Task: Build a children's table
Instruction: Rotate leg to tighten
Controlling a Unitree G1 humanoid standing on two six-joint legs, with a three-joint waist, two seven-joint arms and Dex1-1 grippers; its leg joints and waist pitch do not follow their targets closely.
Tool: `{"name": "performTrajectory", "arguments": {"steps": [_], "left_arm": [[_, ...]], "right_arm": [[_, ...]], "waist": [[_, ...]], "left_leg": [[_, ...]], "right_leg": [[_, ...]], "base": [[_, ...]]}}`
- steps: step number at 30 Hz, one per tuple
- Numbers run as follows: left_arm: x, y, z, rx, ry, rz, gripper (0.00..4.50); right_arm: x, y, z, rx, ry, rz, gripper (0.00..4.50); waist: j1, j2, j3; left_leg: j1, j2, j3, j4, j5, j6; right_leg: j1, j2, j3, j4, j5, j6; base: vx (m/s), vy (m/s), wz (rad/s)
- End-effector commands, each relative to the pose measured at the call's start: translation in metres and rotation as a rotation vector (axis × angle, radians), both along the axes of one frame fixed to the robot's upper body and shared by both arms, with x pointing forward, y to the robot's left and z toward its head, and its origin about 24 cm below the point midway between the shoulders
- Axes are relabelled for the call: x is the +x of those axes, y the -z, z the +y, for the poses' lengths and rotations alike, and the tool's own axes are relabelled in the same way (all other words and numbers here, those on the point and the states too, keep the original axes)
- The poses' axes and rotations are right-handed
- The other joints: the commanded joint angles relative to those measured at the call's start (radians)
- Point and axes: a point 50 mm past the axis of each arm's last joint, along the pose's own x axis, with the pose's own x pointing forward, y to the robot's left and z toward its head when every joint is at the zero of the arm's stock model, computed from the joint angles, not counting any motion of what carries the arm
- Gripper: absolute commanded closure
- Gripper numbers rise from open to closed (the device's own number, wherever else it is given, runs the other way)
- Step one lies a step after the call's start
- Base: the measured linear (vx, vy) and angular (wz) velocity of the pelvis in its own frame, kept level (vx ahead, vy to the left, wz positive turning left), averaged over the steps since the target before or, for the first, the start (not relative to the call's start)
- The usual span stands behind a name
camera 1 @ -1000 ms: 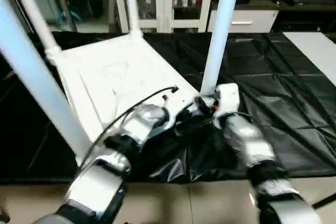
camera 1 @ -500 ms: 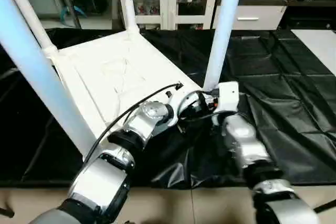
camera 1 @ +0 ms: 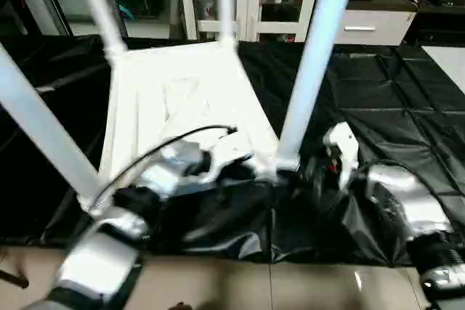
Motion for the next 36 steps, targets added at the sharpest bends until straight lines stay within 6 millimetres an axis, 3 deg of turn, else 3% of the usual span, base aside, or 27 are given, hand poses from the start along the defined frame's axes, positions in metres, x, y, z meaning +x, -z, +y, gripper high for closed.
{"name": "performTrajectory", "arguments": {"steps": [1,5,11,29,36], "left_arm": [[-0.023,0.024,0.0,0.125,0.154,0.149,4.5],[-0.026,0.022,0.004,0.15,0.189,0.165,4.5],[-0.026,0.022,0.001,0.154,0.189,0.158,4.5],[-0.026,0.024,-0.006,0.151,0.168,0.155,4.5],[-0.026,0.025,-0.004,0.167,0.161,0.155,4.5]], "right_arm": [[-0.003,-0.009,0.002,-0.004,-0.101,0.019,0.06],[-0.003,-0.01,0.004,-0.039,-0.146,0.028,0.06],[-0.004,-0.002,0.009,-0.121,-0.213,0.036,0.06],[-0.002,-0.005,0.016,-0.095,-0.23,0.021,1.59],[-0.004,0.0,0.015,-0.12,-0.25,0.034,1.87]], "waist": [[0.005,-0.009,-0.055],[0.017,-0.006,-0.058],[0.02,-0.004,-0.063],[0.018,0.005,-0.064],[0.018,0.007,-0.066]], "left_leg": [[0.014,0.021,0.006,-0.075,-0.304,0.057],[0.015,0.021,0.008,-0.073,-0.272,0.039],[0.012,0.016,0.011,-0.065,-0.221,0.044],[0.013,0.015,0.01,-0.067,-0.254,0.044],[0.012,0.016,0.009,-0.067,-0.255,0.045]], "right_leg": [[0.044,-0.024,0.014,-0.056,-0.221,-0.261],[0.039,-0.022,0.017,-0.049,-0.163,-0.268],[0.043,-0.021,0.014,-0.041,-0.074,-0.28],[0.046,-0.019,0.013,-0.045,-0.107,-0.273],[0.046,-0.021,0.012,-0.046,-0.115,-0.268]], "base": [[0.0,0.0,0.0],[0.0,0.0,0.0],[0.0,0.0,0.0],[0.0,0.0,0.0],[0.0,0.0,0.0]]}}
